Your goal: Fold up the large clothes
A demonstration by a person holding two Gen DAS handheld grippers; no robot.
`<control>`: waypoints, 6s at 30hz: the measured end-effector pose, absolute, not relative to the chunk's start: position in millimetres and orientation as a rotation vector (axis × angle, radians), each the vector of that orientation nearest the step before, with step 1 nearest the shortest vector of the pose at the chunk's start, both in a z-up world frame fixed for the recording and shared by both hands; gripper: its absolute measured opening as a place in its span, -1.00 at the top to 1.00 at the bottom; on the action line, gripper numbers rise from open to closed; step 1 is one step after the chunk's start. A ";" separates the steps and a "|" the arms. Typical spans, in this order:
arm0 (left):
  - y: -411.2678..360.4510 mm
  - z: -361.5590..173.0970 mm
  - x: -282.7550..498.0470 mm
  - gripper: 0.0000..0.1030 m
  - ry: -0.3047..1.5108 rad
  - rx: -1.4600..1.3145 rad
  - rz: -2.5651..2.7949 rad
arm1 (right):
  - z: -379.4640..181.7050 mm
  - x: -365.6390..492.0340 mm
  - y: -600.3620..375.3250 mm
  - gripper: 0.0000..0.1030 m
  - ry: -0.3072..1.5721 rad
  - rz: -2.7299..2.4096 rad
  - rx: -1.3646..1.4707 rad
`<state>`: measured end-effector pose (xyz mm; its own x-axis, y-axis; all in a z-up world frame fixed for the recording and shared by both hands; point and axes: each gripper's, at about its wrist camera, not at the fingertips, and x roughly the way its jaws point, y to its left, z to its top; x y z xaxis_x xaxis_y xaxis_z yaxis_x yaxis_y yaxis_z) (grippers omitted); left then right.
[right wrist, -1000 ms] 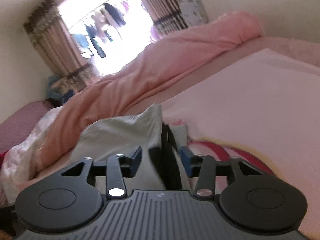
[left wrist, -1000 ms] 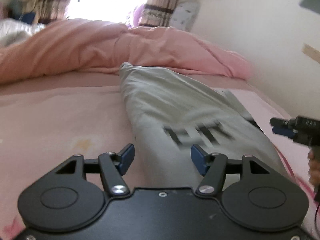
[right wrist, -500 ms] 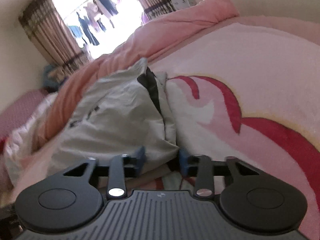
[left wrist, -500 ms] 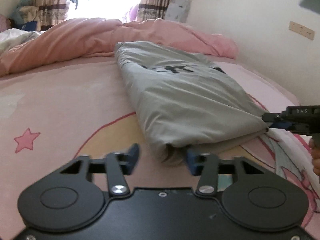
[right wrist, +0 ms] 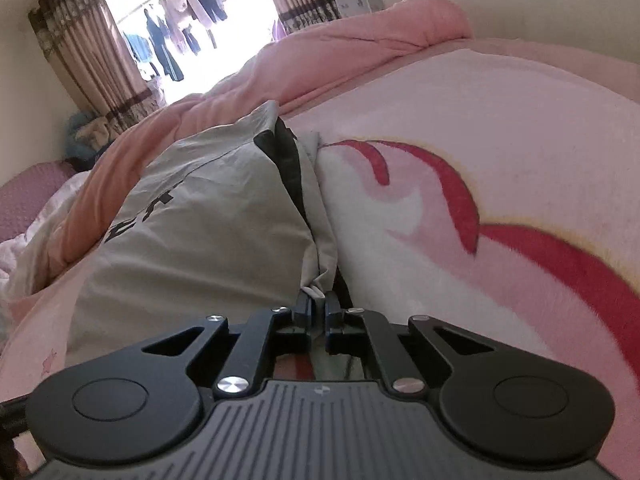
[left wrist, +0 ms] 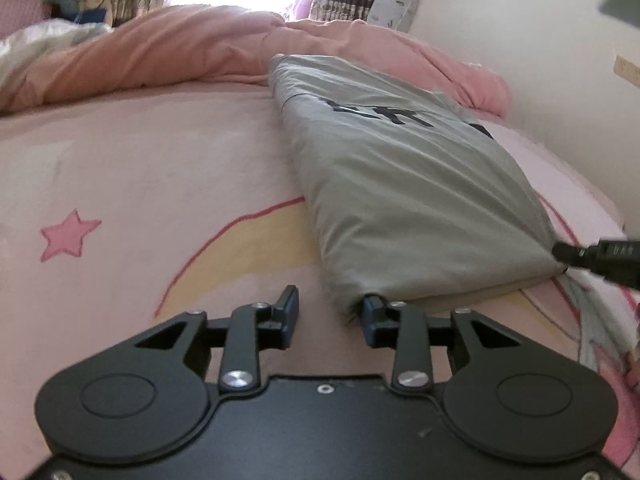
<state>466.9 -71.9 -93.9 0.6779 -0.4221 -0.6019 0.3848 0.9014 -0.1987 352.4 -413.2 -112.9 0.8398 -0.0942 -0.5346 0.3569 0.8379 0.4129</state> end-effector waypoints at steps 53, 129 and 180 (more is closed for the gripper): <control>-142.4 -45.1 548.4 0.03 0.614 0.032 -0.471 | -69.0 458.1 -374.8 0.56 0.503 -0.257 0.221; -111.0 -92.6 665.7 -0.60 0.842 -0.539 -0.702 | -125.3 488.6 -507.8 -0.39 0.471 0.363 0.914; 18.6 -23.8 474.0 -0.34 0.508 -0.126 -0.467 | -21.1 387.3 -230.2 0.20 0.448 0.075 0.144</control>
<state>474.0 18.6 -23.8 0.7716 -0.4601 -0.4392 0.3988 0.8879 -0.2295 387.3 -230.2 -21.1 0.8989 0.1042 -0.4255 -0.0409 0.9870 0.1552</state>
